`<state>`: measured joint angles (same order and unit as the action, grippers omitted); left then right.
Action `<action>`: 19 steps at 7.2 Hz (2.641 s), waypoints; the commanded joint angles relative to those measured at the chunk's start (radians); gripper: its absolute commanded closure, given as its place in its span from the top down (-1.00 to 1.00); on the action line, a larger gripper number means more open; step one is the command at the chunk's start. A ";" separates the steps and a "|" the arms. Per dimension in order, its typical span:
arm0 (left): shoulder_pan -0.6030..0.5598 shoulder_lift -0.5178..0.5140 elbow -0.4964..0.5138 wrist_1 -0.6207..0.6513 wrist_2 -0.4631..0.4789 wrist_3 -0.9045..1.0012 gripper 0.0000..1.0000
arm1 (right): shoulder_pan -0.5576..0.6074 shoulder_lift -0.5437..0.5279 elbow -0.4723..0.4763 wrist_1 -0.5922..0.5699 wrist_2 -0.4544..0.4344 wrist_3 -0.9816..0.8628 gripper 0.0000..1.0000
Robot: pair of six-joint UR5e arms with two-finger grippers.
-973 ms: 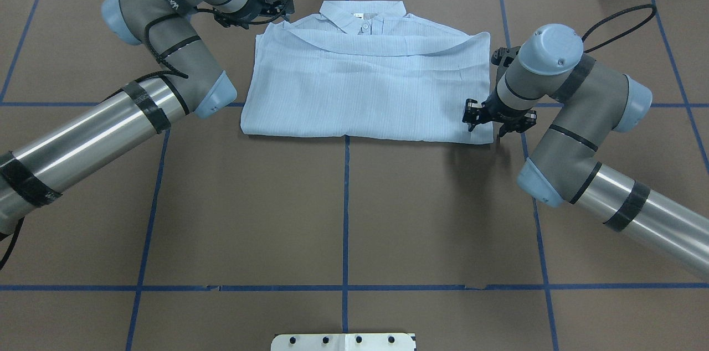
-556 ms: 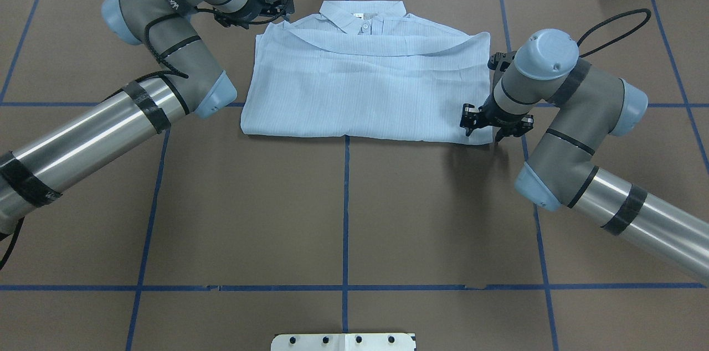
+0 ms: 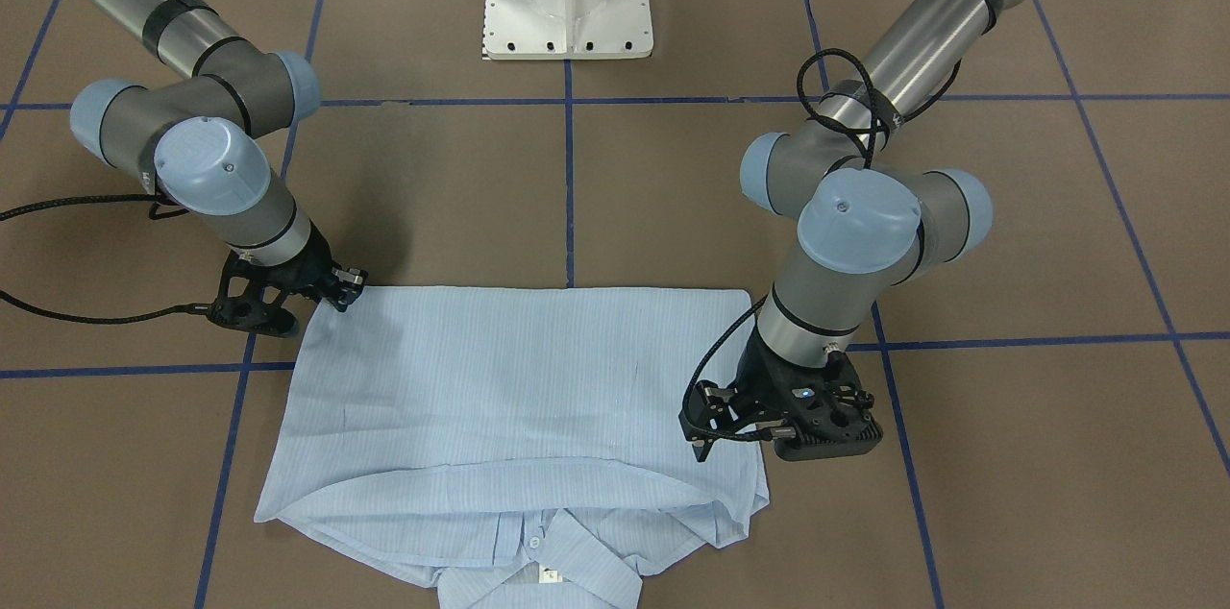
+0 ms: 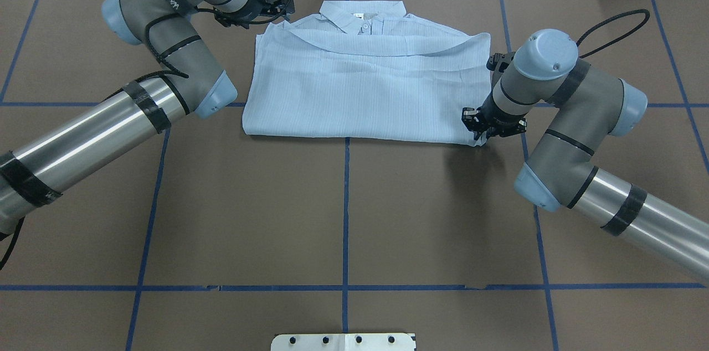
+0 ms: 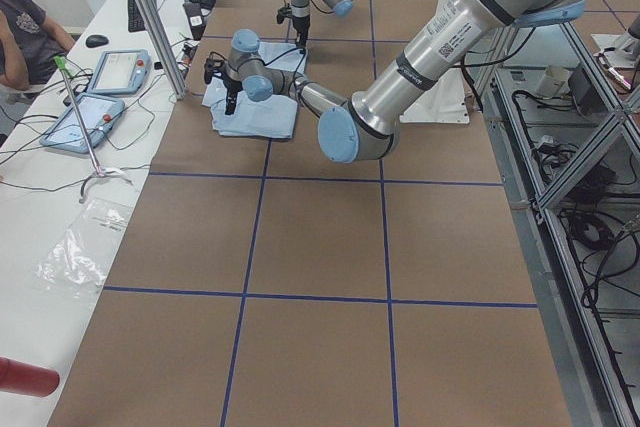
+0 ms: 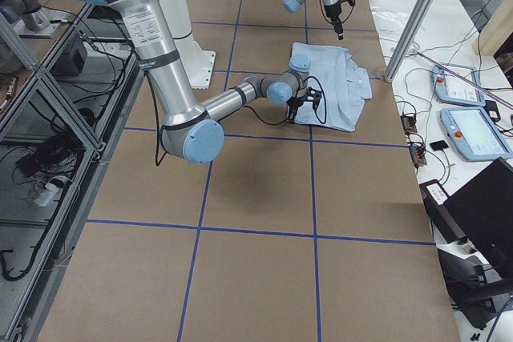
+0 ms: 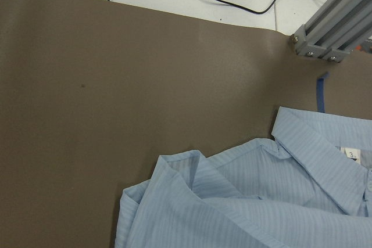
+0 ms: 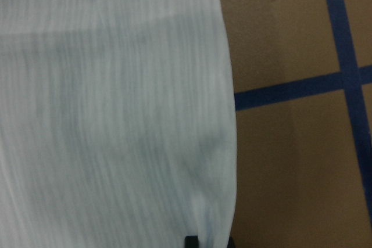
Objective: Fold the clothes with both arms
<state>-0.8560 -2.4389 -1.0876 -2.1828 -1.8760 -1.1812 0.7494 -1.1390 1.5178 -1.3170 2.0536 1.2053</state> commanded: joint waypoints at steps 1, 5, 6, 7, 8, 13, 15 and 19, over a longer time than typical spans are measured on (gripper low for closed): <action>0.000 -0.002 0.000 0.000 0.000 0.000 1.00 | 0.010 0.001 0.010 -0.011 0.017 0.002 -1.00; 0.000 0.003 -0.020 0.003 0.003 -0.002 1.00 | 0.018 -0.293 0.362 -0.013 0.030 -0.013 -1.00; 0.000 0.003 -0.020 0.003 0.003 -0.002 1.00 | -0.001 -0.392 0.463 -0.013 0.042 -0.010 -1.00; 0.000 0.003 -0.020 0.002 0.003 0.000 1.00 | -0.040 -0.491 0.573 -0.011 0.075 -0.001 -1.00; 0.000 0.003 -0.020 0.000 0.026 0.000 1.00 | -0.121 -0.555 0.669 -0.011 0.097 0.005 -1.00; 0.005 0.073 -0.089 -0.003 0.040 0.003 1.00 | -0.613 -0.512 0.782 -0.007 0.057 0.269 0.97; 0.023 0.081 -0.113 -0.003 0.038 -0.001 1.00 | -0.587 -0.455 0.754 -0.007 -0.110 0.269 1.00; 0.176 0.171 -0.382 0.075 -0.004 -0.111 1.00 | -0.341 -0.243 0.668 0.002 -0.283 0.254 1.00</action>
<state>-0.7345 -2.3180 -1.3540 -2.1474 -1.8560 -1.2277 0.3119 -1.4175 2.1961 -1.3200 1.7820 1.4688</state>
